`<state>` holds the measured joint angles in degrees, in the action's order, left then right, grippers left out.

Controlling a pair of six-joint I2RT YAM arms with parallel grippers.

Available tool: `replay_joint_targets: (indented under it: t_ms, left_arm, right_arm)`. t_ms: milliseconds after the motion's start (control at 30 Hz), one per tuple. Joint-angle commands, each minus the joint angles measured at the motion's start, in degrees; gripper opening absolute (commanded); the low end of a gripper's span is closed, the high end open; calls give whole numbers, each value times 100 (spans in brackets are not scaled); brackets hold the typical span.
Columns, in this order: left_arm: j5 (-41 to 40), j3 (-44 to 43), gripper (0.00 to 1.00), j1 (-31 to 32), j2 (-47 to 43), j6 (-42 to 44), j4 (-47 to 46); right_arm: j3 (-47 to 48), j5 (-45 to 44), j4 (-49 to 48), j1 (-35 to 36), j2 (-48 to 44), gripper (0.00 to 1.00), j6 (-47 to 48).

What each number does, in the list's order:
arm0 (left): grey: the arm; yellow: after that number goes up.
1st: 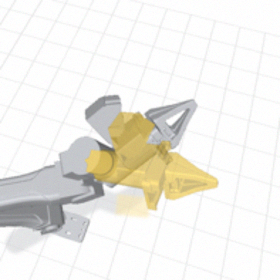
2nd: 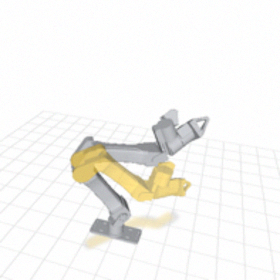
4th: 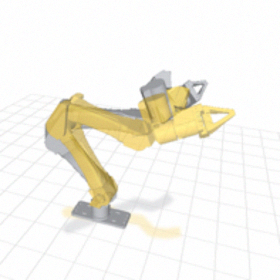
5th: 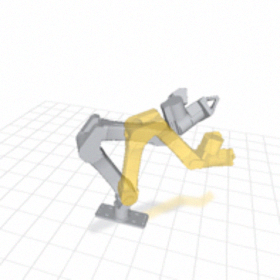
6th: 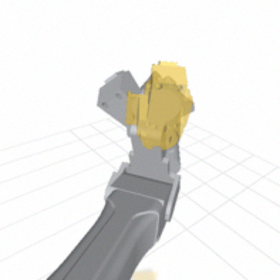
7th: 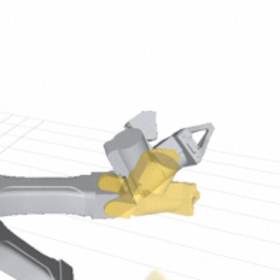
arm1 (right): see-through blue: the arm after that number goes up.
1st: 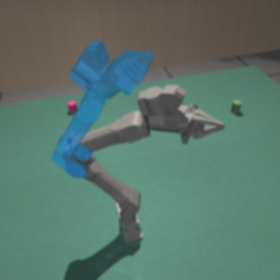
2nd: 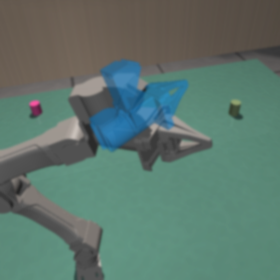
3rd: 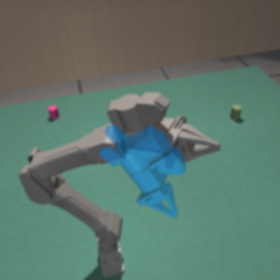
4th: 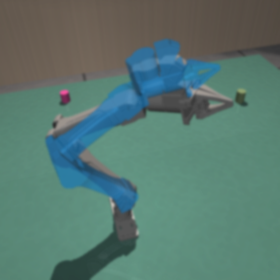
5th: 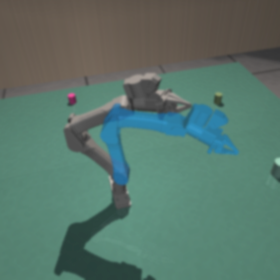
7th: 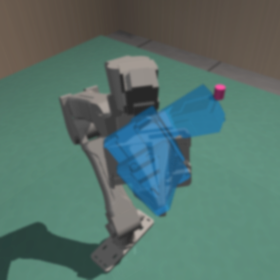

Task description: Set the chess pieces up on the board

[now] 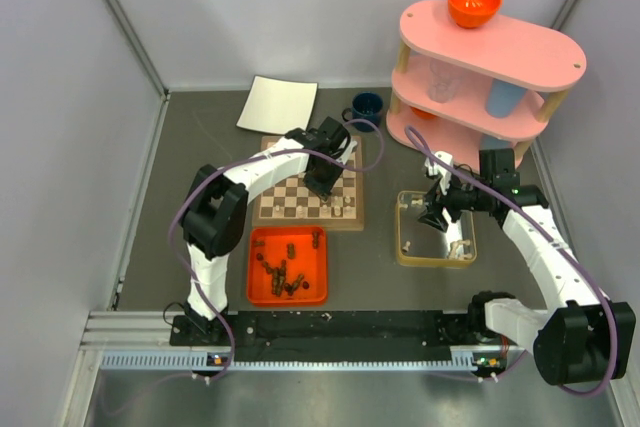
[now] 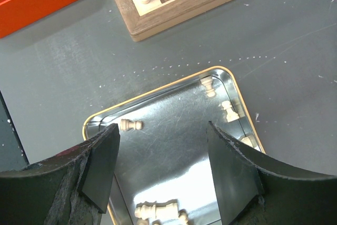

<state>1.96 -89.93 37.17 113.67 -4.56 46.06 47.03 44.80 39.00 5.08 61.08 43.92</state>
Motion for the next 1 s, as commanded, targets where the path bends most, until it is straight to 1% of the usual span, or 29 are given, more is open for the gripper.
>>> replay_joint_targets:
  t_ms: [0,200,300,367,533,967]
  left_arm:
    - [86,-113,7,-25,24,-45,-150]
    - [68,-112,8,-34,33,-54,-159]
    - [24,-112,15,-34,7,-63,-150]
    - [15,-104,17,-43,-11,-72,-159]
    - [-2,-104,17,-52,-64,-63,-124]
    - [7,-95,14,-43,-134,-28,-27]
  right_arm:
    - [131,38,-68,-51,-70,66,99]
    - [131,38,-68,-42,-70,66,99]
    - [131,29,-77,-51,-70,66,99]
    - [131,29,-68,-51,-70,66,90]
    - [131,29,-77,-42,-61,66,99]
    - [140,38,-68,-51,-35,66,90]
